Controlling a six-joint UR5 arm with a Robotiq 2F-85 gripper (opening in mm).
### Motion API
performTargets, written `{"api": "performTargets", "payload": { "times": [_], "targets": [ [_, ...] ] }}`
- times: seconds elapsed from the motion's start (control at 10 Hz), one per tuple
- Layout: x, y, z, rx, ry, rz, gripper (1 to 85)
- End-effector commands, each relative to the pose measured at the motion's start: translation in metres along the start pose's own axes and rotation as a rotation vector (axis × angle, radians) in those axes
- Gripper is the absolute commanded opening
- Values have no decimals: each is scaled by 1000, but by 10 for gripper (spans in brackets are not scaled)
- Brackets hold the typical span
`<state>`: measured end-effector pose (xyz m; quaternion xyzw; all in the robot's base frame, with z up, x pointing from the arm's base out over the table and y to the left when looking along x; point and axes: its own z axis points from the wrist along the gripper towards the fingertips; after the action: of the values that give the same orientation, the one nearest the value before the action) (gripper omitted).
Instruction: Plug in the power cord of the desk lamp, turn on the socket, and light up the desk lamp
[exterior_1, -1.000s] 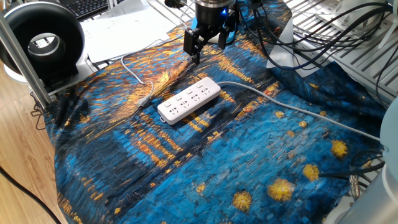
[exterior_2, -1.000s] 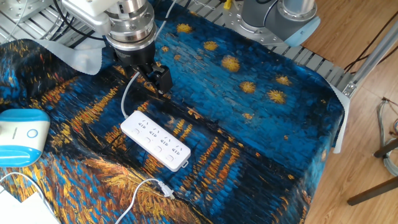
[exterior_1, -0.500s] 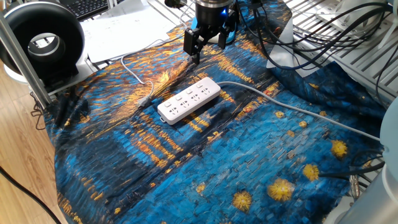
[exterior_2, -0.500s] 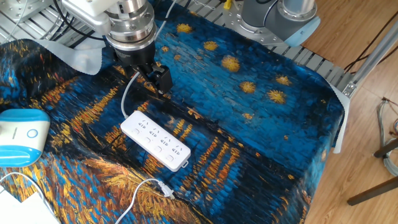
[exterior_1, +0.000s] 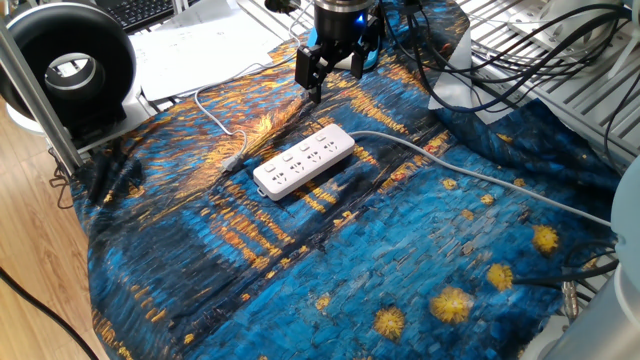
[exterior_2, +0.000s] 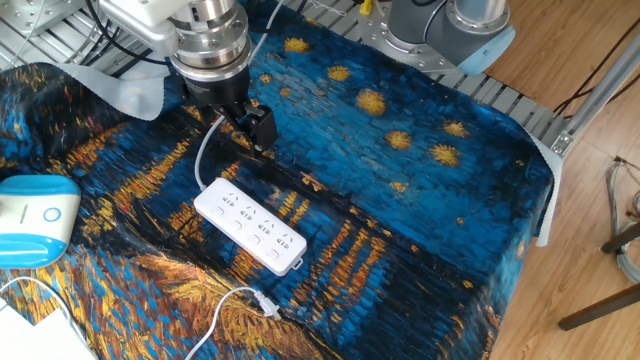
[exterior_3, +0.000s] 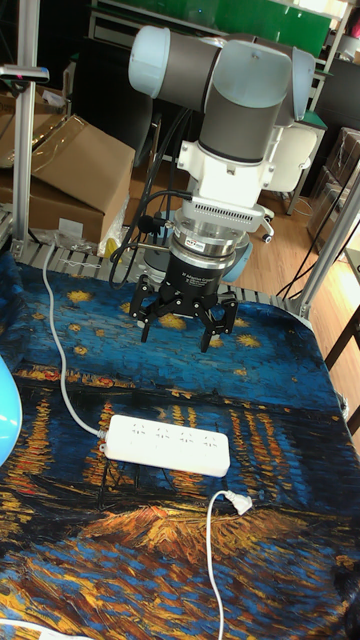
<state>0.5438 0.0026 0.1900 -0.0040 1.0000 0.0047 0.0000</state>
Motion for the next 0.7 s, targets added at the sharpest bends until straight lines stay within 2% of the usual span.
{"api": "performTargets", "payload": {
  "times": [0.0,0.1,0.3,0.6],
  "targets": [
    [-17,31,3,-102,-63,5,13],
    [-21,41,5,-117,-82,22,13],
    [-25,39,3,-99,-96,31,13],
    [-30,38,2,-108,-112,54,13]
  ]
}}
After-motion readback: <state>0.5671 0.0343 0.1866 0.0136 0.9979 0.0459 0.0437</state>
